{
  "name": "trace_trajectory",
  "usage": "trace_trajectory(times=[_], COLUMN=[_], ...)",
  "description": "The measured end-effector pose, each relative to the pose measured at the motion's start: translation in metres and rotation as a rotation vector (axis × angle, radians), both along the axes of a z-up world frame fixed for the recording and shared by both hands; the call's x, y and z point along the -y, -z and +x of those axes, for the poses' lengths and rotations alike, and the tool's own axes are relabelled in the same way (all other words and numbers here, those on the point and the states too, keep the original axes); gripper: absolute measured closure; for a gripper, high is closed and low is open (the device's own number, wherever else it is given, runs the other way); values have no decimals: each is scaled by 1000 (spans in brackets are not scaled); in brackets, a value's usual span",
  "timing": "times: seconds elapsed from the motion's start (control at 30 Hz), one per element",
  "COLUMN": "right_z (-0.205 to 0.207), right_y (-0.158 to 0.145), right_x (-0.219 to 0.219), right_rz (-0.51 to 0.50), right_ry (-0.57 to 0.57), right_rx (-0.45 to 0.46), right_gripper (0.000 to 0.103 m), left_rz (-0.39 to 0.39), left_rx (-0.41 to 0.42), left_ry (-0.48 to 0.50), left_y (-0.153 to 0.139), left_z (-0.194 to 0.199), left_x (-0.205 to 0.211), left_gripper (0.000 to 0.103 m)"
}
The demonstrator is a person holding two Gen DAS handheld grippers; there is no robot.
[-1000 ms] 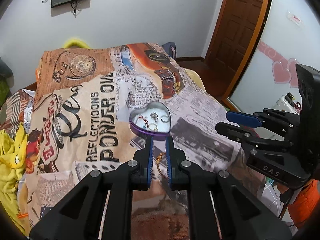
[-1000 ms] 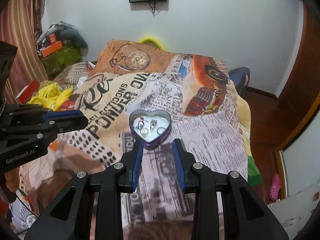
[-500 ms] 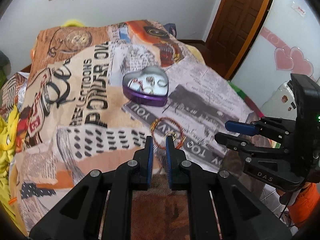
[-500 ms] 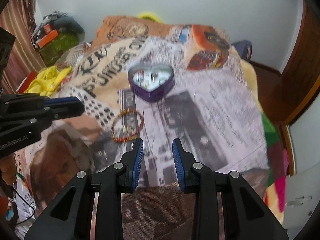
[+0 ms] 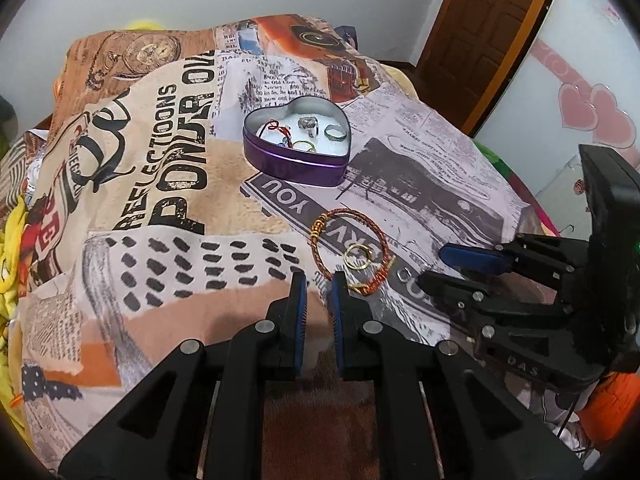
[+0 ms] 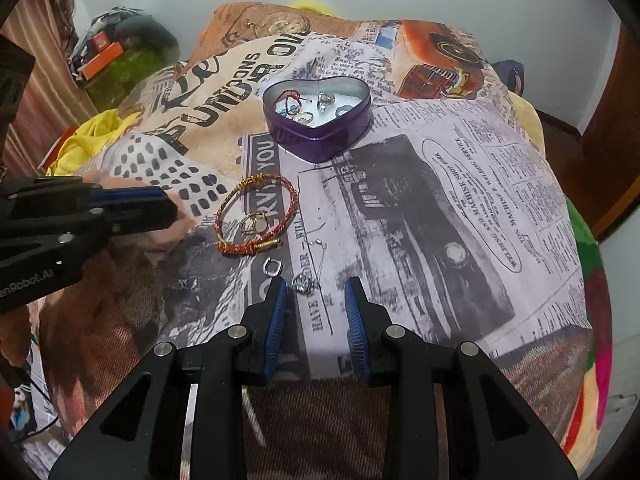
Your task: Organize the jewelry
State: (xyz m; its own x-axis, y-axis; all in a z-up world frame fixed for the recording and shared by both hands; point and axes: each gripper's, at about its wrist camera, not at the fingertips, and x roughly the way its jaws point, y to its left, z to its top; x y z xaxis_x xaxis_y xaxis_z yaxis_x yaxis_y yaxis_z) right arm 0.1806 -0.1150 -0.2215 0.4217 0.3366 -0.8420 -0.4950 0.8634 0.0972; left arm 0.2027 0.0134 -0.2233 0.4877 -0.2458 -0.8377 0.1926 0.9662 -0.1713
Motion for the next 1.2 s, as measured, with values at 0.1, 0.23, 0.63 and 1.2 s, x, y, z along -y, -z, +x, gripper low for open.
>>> trace_trajectory(times=[0.1,0.23,0.63,1.2], right_z=[0,0,8,15], right_y=[1,2,-1,-21], right_x=[-1,1,8,18], right_rz=[8,20,62,79], right_ry=[-10,-18,7,54], right_rx=[11,22,17,49], right_gripper=[77,91,91,91], left_rz=[-7,-4,3,-29], left_rx=[-8,-20,-50,-16], left_ry=[-3,-6,-3,-17], left_y=[5,9,26,15], left_z=[8,20,41,35], left_x=[-1,0,8,4], left_gripper=[93,93,82,99])
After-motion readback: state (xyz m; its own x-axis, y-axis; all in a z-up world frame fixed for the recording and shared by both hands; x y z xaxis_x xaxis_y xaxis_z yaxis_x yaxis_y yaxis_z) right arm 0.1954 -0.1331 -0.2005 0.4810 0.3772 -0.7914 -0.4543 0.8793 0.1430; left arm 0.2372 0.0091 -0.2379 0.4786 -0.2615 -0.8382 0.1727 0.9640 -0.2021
